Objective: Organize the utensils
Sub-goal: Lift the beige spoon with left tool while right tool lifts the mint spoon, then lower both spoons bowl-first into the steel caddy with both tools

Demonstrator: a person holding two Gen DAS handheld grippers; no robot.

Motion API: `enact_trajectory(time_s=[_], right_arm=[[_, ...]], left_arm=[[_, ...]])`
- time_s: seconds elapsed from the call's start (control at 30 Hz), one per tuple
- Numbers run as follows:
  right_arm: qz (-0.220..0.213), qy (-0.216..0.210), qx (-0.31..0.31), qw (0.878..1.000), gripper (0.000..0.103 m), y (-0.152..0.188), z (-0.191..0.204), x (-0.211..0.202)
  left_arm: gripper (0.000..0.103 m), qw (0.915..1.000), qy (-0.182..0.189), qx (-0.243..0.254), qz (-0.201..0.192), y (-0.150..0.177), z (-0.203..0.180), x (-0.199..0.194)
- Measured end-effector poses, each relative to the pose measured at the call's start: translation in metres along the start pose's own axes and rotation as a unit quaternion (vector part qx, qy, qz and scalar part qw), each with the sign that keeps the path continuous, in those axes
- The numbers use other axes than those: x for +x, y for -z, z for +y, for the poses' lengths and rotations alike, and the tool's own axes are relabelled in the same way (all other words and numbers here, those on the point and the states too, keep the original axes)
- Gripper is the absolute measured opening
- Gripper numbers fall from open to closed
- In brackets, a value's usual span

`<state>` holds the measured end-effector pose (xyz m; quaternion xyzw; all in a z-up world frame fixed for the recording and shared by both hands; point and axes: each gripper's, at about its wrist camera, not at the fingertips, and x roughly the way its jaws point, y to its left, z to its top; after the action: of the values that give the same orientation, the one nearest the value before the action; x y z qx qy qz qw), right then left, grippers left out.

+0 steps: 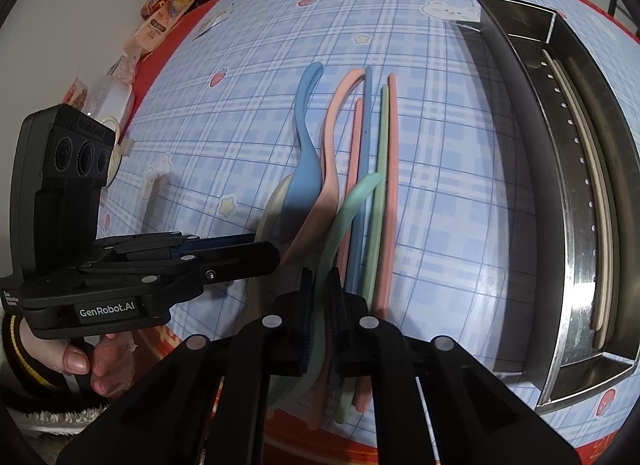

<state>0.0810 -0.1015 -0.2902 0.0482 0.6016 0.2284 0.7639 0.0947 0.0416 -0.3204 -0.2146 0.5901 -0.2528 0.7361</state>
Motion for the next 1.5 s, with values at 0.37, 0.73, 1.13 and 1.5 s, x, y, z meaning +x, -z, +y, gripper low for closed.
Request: enact_trajectory(time_s=[0.37,0.73,1.13,1.5], right_arm=[[-0.014,-0.007,0.007,1.0,0.007,0.005,-0.001,-0.01],[-0.04,-0.024,0.016,0.999,0.007,0.01,-0.004,-0.025],[-0.091,-0.048,0.05,0.993,0.007,0.018,-0.037,-0.057],[-0.13,-0.033,0.032,0.99,0.007,0.012,-0.098,-0.105]], left_arm=[[0.017,0.9992,-0.033,0.018,-0.01,0.004,-0.011,-0.006],[0.017,0.9978,-0.047,-0.004,-0.046,0.005,-0.005,-0.036],[0.017,0.9946,-0.075,-0.008,-0.071,-0.001,-0.027,-0.059],[0.017,0.9939,-0.06,-0.008,-0.092,-0.025,-0.104,-0.033]])
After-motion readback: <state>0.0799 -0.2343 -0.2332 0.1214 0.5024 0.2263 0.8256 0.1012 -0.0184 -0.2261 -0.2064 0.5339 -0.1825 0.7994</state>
